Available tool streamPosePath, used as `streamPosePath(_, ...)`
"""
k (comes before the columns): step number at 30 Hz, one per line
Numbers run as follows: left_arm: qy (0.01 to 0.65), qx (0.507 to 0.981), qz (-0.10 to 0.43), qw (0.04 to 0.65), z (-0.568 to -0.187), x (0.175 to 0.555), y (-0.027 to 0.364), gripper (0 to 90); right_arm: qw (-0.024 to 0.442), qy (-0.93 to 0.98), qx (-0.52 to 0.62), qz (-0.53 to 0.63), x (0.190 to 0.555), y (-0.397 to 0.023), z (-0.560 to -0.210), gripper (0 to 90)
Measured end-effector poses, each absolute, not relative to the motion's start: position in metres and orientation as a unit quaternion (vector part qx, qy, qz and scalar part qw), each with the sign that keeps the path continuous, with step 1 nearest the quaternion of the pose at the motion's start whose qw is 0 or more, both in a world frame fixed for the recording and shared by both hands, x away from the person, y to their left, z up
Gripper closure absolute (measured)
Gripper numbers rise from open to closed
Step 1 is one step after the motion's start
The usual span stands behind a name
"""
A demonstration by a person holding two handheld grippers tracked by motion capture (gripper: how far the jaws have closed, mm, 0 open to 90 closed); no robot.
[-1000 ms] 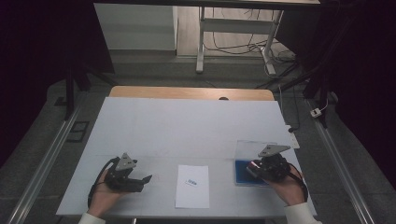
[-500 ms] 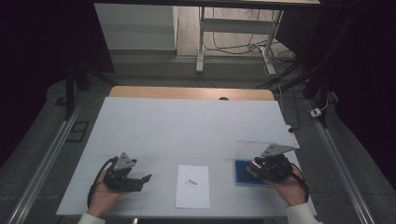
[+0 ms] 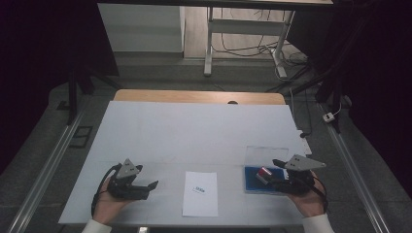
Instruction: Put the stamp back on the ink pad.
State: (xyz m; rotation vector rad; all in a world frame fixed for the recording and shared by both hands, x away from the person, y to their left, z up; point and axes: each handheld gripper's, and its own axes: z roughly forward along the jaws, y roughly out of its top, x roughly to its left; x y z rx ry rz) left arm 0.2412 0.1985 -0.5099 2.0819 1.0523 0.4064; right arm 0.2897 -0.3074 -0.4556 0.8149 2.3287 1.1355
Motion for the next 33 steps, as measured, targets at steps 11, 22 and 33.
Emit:
streamPosePath(11, 0.401, 0.815, 0.163, 0.387, -0.512, 0.231, 0.198, 18.3, 0.233, 0.821, 0.305, 0.423, 0.268, -0.334, -0.474, 22.9)
streamPosePath(22, 0.405, 0.811, 0.168, 0.387, -0.514, 0.224, 0.2, 18.1, 0.223, 0.824, 0.316, 0.414, 0.269, -0.344, -0.492, 22.7)
streamPosePath(33, 0.407, 0.811, 0.168, 0.385, -0.516, 0.225, 0.202, 18.1, 0.228, 0.827, 0.313, 0.408, 0.27, -0.343, -0.492, 22.7)
